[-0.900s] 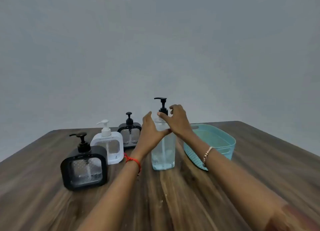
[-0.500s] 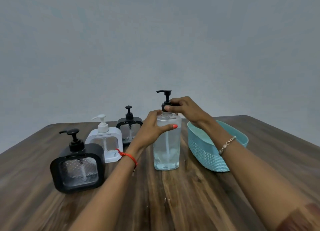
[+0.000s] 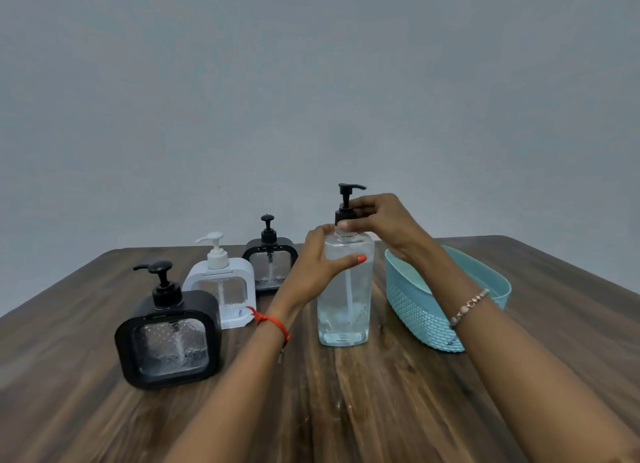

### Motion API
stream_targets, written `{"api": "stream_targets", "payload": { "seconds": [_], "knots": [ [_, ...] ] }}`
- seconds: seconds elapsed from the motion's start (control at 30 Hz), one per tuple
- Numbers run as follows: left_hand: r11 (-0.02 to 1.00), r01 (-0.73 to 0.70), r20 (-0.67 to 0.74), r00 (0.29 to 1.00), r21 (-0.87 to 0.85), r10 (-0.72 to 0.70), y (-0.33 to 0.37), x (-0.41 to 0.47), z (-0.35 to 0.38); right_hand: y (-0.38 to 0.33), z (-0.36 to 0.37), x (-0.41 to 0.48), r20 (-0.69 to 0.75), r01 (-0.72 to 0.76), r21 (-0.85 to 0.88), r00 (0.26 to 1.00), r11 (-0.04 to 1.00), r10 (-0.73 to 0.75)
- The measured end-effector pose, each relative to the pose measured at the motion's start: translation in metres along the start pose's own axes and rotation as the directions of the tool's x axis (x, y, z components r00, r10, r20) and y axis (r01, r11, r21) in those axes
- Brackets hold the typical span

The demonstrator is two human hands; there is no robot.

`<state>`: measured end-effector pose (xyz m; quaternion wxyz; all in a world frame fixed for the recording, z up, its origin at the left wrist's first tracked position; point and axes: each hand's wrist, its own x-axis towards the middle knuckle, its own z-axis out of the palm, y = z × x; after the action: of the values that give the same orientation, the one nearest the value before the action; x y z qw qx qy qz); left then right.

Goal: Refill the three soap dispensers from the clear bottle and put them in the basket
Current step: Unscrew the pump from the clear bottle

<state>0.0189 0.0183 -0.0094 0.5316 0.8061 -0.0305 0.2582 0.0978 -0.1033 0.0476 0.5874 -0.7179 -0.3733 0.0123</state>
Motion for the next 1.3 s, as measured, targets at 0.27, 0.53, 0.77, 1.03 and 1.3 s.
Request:
{"api": "stream_targets", "payload": {
  "seconds": [0.27,0.53,0.77,1.03,1.3],
  "knots": [
    [1.0,-0.013,-0.009,1.0,-0.01,0.013,-0.003,0.001,0.0,0.001,-0.002,-0.005,0.004,0.015,0.0,1.0,1.0,-0.015],
    [0.999,-0.008,-0.013,1.0,-0.032,0.008,-0.003,0.0,0.002,-0.008,-0.01,-0.004,0.081,-0.131,0.165,0.99,0.977,0.119],
    [0.999,-0.009,0.0,1.0,-0.044,0.009,-0.004,0.001,0.003,-0.012,0.012,-0.011,-0.123,0.031,-0.237,0.991,0.971,-0.061],
    [1.0,-0.014,-0.012,1.0,-0.02,0.013,-0.003,0.0,0.003,-0.012,0.011,-0.013,-0.24,-0.012,-0.061,0.971,0.998,-0.003],
    [1.0,-0.015,-0.016,1.0,-0.027,0.014,-0.002,-0.001,0.003,-0.015,0.015,-0.018,-0.137,0.005,-0.142,0.99,0.99,-0.025]
  ]
}}
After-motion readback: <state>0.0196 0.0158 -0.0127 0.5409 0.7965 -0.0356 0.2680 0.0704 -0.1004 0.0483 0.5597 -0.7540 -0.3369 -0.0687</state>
